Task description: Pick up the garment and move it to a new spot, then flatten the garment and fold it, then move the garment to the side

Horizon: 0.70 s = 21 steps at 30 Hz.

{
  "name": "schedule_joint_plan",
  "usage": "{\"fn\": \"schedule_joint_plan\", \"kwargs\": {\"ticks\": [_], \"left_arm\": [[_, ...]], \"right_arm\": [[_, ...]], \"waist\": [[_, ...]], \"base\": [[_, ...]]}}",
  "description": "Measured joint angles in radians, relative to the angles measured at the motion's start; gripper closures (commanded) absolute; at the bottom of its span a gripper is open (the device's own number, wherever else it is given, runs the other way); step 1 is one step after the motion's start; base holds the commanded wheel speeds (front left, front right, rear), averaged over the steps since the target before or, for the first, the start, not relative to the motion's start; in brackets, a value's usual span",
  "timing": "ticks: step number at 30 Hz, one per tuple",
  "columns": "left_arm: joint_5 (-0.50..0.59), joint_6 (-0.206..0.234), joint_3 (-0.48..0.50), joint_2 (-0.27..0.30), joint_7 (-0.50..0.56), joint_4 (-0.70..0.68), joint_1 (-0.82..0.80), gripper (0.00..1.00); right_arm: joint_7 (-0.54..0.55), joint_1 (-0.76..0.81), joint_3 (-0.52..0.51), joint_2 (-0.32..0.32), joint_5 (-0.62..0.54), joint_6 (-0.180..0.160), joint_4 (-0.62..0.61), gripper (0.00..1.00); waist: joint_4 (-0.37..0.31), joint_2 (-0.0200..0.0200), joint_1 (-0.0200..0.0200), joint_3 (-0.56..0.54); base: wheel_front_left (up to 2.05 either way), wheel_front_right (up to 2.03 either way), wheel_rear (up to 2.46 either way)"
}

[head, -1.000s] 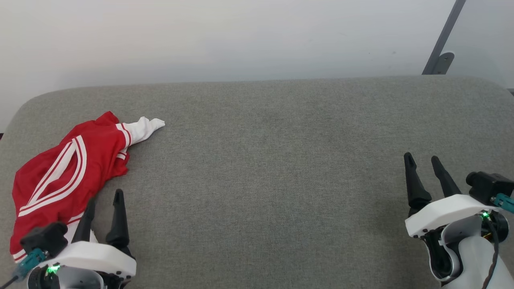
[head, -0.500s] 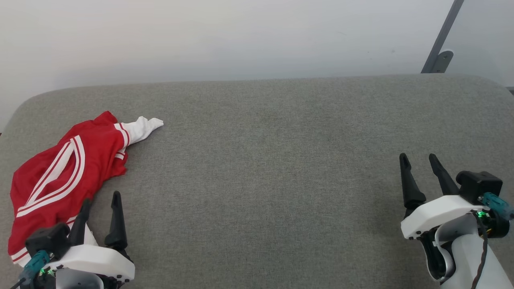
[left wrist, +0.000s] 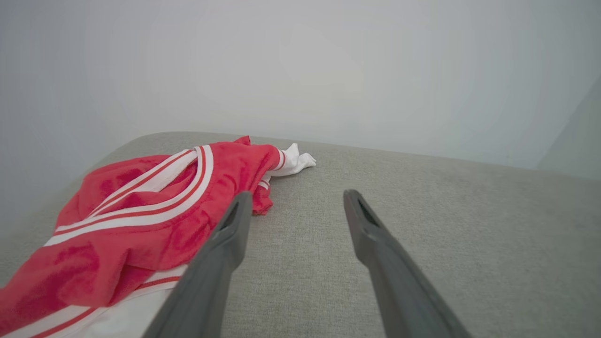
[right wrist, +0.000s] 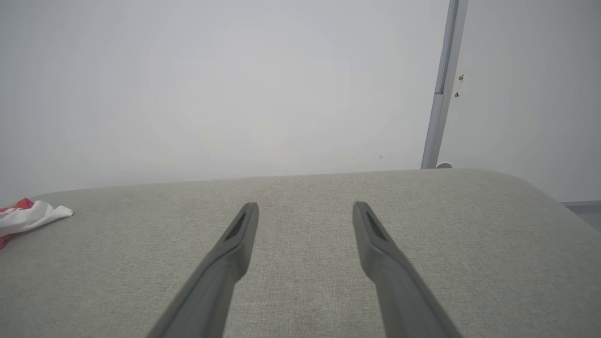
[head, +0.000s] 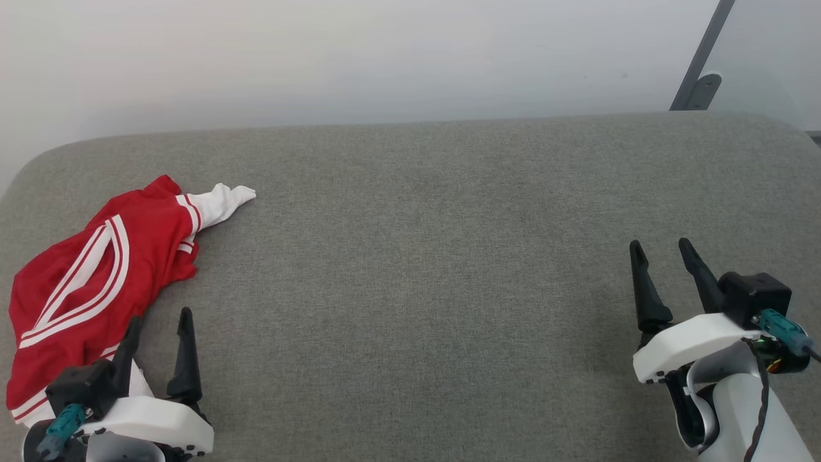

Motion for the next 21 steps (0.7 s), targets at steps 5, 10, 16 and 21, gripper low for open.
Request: {"fn": "schedule_joint_plan", "kwargs": {"ticks": [5, 10, 16, 21], "left_arm": [[0.03, -0.01, 0.013, -0.005, -0.011, 0.002, 0.0, 0.0], [0.063, -0.023, 0.022, -0.01, -0.02, 0.005, 0.0, 0.0], [0.111, -0.034, 0.026, -0.016, -0.03, 0.011, -0.001, 0.0], [0.139, -0.039, 0.023, -0.027, -0.039, 0.012, -0.016, 0.0]], "right_arm": [[-0.012, 0.013, -0.02, 0.006, -0.018, 0.0, -0.009, 0.0], [-0.023, 0.014, -0.04, 0.009, -0.045, 0.0, -0.012, 0.0], [-0.033, 0.017, -0.057, 0.015, -0.091, 0.0, -0.012, 0.0], [-0.042, 0.016, -0.061, 0.014, -0.124, 0.0, -0.007, 0.0]], "waist": [[0.0, 0.0, 0.0, 0.004], [0.002, -0.0001, 0.0, 0.005], [0.011, 0.0, 0.0, 0.006], [0.035, 0.0, 0.0, 0.007]], "base": [[0.0, 0.0, 0.0], [0.0, 0.0, 0.0], [0.0, 0.0, 0.0], [0.0, 0.0, 0.0]]}}
